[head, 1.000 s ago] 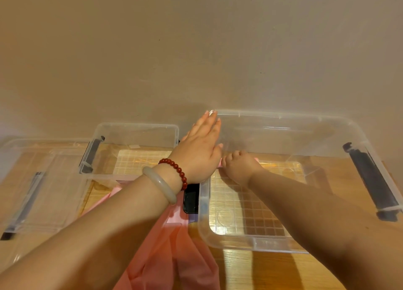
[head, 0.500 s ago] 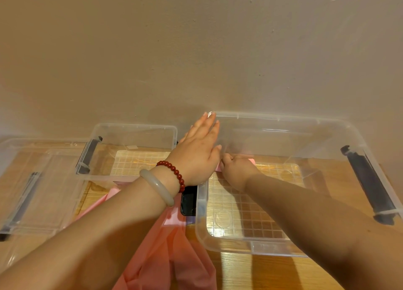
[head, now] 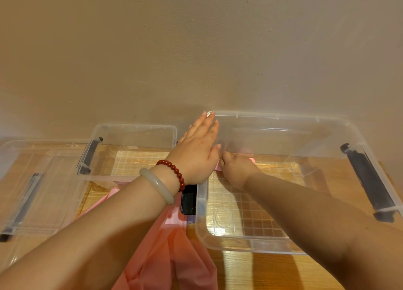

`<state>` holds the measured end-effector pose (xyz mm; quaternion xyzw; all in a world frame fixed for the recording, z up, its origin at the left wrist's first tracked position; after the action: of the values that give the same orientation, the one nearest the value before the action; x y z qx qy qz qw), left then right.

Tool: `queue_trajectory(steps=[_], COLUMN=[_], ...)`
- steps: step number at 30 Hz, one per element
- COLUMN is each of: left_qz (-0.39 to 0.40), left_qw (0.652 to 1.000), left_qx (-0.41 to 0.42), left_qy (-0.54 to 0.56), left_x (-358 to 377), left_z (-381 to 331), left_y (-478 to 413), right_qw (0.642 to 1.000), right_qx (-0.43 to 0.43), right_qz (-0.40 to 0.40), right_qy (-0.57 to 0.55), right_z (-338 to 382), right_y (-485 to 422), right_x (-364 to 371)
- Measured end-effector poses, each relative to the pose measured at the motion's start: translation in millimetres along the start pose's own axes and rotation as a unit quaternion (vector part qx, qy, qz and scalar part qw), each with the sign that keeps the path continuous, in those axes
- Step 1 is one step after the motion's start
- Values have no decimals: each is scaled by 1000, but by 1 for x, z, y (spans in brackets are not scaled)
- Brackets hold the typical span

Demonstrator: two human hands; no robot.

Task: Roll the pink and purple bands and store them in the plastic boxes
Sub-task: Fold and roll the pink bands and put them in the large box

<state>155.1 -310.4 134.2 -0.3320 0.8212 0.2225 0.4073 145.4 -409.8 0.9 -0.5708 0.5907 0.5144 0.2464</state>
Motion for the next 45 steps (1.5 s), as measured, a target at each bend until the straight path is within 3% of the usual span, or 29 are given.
queue_trajectory(steps=[6,12,22,30,33,45], left_qz=[0,2,-29,-66,-75,-88], left_qw=[1000,1000,999,995,994,989], left_qx=[3,0,12,8,8,-12], left_qy=[-1,-13,11,-69,-85,-116], left_x=[0,-2,-24,-61,-71,-65], left_z=[0,-2,-4,21,39,131], left_y=[-1,-1,12,51,69,127], right_qw=[998,992,916,888,894,895], right_qx=[-14,63,225,183,155,175], right_qz=[-16,-33,-223,-326,-314,-290], right_qy=[-56,-106,-248,-269,-281,-289], right_z=[-11,-38,-56,-1,31,136], right_y=[11,30,71,85,73,33], right_x=[-20,-64,-147,-210,-224,-217])
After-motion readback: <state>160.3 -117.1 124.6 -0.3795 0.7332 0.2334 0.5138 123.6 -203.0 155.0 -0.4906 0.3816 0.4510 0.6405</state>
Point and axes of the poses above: each hand's wrist, its own y-axis away from the middle knuckle, its own x-axis out of the palm, z = x × y, the point moved 8 cm from there along -y, towards the middle knuckle, and after that the axes turned 5 degrees about y, right-handed, at the moved point
